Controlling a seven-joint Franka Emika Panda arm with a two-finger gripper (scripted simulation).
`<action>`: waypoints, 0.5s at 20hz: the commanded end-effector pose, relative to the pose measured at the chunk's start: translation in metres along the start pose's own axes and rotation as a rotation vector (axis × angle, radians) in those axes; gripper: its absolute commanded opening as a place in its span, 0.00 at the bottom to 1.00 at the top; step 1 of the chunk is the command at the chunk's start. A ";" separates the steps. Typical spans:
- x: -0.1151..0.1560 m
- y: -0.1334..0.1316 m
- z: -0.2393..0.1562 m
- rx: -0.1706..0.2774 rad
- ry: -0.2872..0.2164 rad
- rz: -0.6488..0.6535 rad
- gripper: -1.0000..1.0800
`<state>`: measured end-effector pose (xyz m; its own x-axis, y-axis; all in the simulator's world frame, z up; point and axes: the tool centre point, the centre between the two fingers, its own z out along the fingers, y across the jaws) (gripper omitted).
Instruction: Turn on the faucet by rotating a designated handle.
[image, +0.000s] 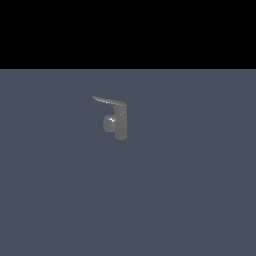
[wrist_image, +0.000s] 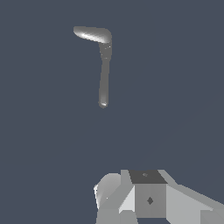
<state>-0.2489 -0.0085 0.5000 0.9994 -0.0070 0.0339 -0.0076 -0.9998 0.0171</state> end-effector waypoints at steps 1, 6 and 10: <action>0.000 0.000 0.000 0.000 0.000 0.000 0.00; 0.001 0.004 -0.002 0.023 0.005 0.014 0.00; 0.001 0.009 -0.005 0.053 0.014 0.030 0.00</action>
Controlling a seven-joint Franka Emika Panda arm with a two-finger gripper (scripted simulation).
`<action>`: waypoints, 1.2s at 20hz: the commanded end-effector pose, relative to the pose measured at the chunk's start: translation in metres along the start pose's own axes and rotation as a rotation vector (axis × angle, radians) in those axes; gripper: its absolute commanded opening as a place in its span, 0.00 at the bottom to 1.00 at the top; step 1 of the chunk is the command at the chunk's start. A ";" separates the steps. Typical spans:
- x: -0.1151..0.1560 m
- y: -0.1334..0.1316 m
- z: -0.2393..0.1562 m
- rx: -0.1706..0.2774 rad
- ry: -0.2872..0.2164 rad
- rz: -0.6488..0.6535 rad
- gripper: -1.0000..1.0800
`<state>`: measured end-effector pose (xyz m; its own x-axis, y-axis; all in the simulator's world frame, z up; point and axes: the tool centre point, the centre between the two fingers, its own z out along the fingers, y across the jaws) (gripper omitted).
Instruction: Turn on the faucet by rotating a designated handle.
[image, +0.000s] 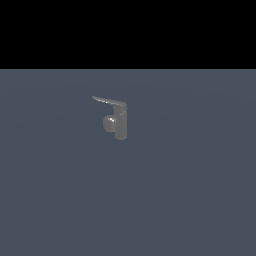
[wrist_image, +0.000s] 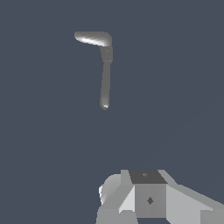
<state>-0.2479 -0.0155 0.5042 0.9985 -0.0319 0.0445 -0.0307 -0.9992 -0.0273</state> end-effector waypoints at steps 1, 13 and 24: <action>0.000 0.002 -0.001 0.013 0.004 0.006 0.00; 0.020 -0.001 0.001 0.042 -0.005 0.063 0.00; 0.086 -0.013 0.018 0.121 -0.046 0.267 0.00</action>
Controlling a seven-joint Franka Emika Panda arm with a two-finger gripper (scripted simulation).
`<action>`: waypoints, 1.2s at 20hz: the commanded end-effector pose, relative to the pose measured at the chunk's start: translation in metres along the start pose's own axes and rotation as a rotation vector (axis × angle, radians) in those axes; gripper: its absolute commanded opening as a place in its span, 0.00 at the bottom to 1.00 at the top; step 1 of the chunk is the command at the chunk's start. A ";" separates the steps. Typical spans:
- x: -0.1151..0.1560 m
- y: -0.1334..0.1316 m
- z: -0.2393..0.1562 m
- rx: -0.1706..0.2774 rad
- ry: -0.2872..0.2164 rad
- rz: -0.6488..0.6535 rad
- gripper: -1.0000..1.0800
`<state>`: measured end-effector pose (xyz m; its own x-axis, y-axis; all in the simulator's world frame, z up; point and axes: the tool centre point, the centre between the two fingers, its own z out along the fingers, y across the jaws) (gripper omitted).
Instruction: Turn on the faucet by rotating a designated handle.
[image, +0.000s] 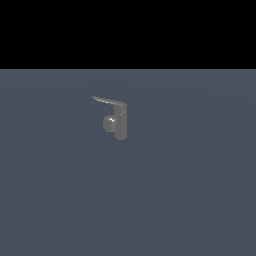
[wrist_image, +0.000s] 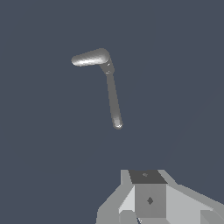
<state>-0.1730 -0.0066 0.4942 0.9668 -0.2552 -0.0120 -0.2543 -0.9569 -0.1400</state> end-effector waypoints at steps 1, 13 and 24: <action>0.018 -0.007 0.007 0.018 -0.013 0.063 0.00; 0.107 -0.043 0.058 0.057 -0.070 0.391 0.00; 0.179 -0.075 0.128 0.031 -0.090 0.699 0.00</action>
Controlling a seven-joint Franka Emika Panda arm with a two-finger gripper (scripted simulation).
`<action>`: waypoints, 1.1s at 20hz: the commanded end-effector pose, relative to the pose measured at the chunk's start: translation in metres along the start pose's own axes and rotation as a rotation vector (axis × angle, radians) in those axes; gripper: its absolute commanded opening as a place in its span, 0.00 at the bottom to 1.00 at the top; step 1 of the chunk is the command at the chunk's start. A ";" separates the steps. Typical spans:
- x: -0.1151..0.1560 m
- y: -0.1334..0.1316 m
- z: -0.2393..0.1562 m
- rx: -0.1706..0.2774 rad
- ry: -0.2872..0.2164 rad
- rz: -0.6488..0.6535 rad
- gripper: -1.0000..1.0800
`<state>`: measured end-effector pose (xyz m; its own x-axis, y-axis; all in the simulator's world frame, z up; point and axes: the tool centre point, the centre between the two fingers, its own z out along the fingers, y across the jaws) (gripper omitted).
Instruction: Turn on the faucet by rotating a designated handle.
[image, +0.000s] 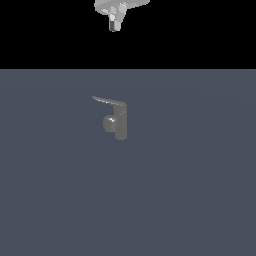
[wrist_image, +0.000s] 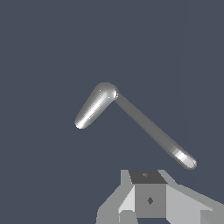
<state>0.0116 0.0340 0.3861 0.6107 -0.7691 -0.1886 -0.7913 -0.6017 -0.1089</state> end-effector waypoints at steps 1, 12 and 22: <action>0.009 -0.015 0.017 -0.006 0.004 0.071 0.00; 0.042 -0.074 0.101 -0.036 0.064 0.361 0.00; 0.059 -0.114 0.178 -0.047 0.157 0.574 0.00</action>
<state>0.1274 0.0924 0.2235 0.1134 -0.9910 -0.0712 -0.9933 -0.1146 0.0126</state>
